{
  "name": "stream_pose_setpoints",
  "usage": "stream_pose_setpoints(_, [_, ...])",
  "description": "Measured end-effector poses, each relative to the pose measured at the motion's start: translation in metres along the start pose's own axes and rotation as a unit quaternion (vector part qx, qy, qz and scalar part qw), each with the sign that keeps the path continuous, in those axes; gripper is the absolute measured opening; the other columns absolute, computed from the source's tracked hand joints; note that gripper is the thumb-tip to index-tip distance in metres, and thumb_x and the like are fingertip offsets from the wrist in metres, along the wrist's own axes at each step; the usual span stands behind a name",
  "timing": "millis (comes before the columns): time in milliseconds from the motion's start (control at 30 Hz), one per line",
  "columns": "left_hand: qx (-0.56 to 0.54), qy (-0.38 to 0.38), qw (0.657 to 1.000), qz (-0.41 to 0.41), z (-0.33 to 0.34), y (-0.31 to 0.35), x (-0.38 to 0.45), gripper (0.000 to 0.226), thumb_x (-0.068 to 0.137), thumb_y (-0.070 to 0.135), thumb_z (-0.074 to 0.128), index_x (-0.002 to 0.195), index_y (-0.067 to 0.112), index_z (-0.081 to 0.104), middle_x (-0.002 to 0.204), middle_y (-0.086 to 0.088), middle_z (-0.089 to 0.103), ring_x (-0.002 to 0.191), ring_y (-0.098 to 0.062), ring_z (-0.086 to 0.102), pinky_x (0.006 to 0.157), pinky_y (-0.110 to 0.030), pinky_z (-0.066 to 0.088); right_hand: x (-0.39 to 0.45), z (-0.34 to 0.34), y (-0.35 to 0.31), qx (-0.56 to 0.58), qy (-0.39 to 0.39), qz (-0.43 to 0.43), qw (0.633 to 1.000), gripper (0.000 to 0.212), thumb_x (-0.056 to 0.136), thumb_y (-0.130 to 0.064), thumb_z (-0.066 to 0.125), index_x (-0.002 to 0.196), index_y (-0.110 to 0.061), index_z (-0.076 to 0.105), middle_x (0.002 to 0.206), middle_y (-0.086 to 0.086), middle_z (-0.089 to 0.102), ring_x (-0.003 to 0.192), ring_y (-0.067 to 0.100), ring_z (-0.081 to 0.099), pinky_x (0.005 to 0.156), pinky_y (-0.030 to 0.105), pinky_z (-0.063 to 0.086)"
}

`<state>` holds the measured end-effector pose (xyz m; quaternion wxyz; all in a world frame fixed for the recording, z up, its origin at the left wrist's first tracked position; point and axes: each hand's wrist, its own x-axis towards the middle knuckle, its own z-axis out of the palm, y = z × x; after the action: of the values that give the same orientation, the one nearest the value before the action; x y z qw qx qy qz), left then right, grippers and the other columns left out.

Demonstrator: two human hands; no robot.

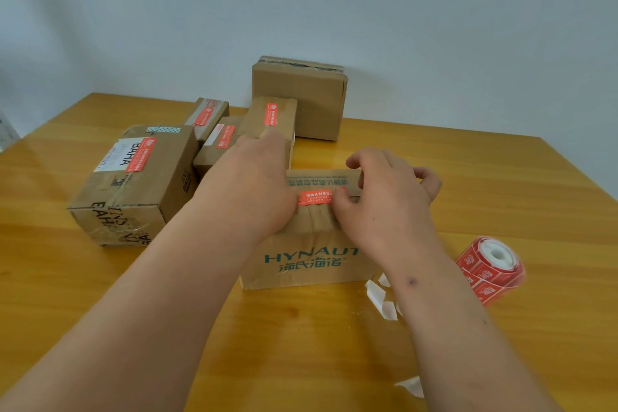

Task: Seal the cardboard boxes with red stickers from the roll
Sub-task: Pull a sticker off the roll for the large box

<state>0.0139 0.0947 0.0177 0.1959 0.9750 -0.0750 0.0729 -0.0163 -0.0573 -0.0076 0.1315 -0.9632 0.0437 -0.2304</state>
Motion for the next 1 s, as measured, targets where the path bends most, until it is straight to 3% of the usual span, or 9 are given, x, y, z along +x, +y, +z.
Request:
stream_pose_setpoints(200, [-0.052, 0.046, 0.998, 0.002, -0.001, -0.008, -0.009, 0.024, 0.086, 0.011, 0.059, 0.101, 0.023, 0.045, 0.101, 0.003, 0.047, 0.084, -0.016, 0.052, 0.069, -0.034, 0.049, -0.002, -0.002, 0.0, 0.036, 0.008, 0.027, 0.999, 0.026, 0.085, -0.019, 0.049, 0.109, -0.029, 0.054, 0.104, -0.012, 0.049, 0.103, 0.011, 0.05, 0.1, 0.039, 0.02])
stream_pose_setpoints(300, [-0.044, 0.065, 0.997, 0.008, 0.004, -0.01, -0.011, 0.019, 0.09, 0.019, 0.055, 0.101, 0.028, 0.043, 0.107, 0.006, 0.042, 0.107, -0.021, 0.043, 0.088, -0.04, 0.044, 0.001, -0.003, -0.001, 0.04, -0.006, 0.044, 0.998, 0.027, 0.091, -0.037, 0.048, 0.117, -0.031, 0.051, 0.119, -0.008, 0.049, 0.113, 0.014, 0.046, 0.101, 0.04, 0.022])
stream_pose_setpoints(367, [-0.031, 0.052, 0.998, -0.003, 0.008, -0.01, -0.01, 0.019, 0.091, 0.032, 0.056, 0.105, 0.03, 0.044, 0.115, 0.005, 0.044, 0.115, -0.022, 0.04, 0.095, -0.044, 0.041, 0.006, -0.002, -0.003, 0.029, -0.048, 0.065, 0.996, 0.044, 0.089, -0.055, 0.047, 0.126, -0.032, 0.045, 0.126, -0.005, 0.045, 0.119, 0.019, 0.044, 0.101, 0.043, 0.025])
stream_pose_setpoints(467, [-0.031, 0.013, 0.999, -0.016, 0.013, -0.01, -0.005, 0.031, 0.09, 0.043, 0.057, 0.113, 0.027, 0.045, 0.122, 0.002, 0.047, 0.117, -0.021, 0.039, 0.091, -0.038, 0.039, 0.014, 0.001, -0.003, 0.036, -0.108, 0.1, 0.988, 0.056, 0.085, -0.062, 0.049, 0.131, -0.031, 0.042, 0.129, -0.002, 0.044, 0.119, 0.024, 0.046, 0.1, 0.046, 0.035])
stream_pose_setpoints(567, [-0.034, 0.004, 0.999, -0.014, 0.014, -0.011, -0.001, 0.031, 0.092, 0.036, 0.057, 0.12, 0.027, 0.045, 0.127, 0.001, 0.048, 0.123, -0.022, 0.037, 0.093, -0.038, 0.039, 0.016, 0.002, -0.001, 0.089, -0.127, 0.116, 0.981, 0.041, 0.089, -0.046, 0.052, 0.126, -0.027, 0.049, 0.123, -0.002, 0.046, 0.109, 0.022, 0.052, 0.093, 0.045, 0.046])
stream_pose_setpoints(667, [-0.051, 0.007, 0.999, -0.014, 0.013, -0.013, 0.0, 0.037, 0.093, 0.023, 0.055, 0.128, 0.028, 0.043, 0.134, 0.0, 0.047, 0.127, -0.023, 0.035, 0.099, -0.042, 0.039, 0.015, 0.0, 0.001, 0.111, -0.11, 0.113, 0.981, 0.034, 0.09, -0.032, 0.048, 0.124, -0.026, 0.051, 0.122, -0.002, 0.048, 0.107, 0.02, 0.053, 0.092, 0.042, 0.048])
stream_pose_setpoints(833, [-0.047, 0.008, 0.999, 0.003, 0.018, -0.015, -0.004, 0.05, 0.086, 0.05, 0.061, 0.127, 0.029, 0.044, 0.13, 0.003, 0.048, 0.127, -0.024, 0.035, 0.099, -0.041, 0.037, 0.006, -0.001, -0.004, 0.102, -0.151, 0.097, 0.978, 0.071, 0.07, -0.072, 0.055, 0.128, -0.032, 0.047, 0.124, -0.009, 0.043, 0.111, 0.016, 0.05, 0.091, 0.043, 0.048])
stream_pose_setpoints(1000, [-0.087, 0.014, 0.996, 0.004, 0.016, -0.019, -0.005, 0.055, 0.08, 0.048, 0.069, 0.126, 0.03, 0.045, 0.127, 0.006, 0.05, 0.124, -0.021, 0.038, 0.097, -0.038, 0.039, 0.005, -0.004, 0.003, 0.138, -0.143, 0.105, 0.974, 0.049, 0.08, -0.046, 0.059, 0.125, -0.032, 0.047, 0.117, -0.013, 0.041, 0.1, 0.011, 0.05, 0.089, 0.039, 0.049])
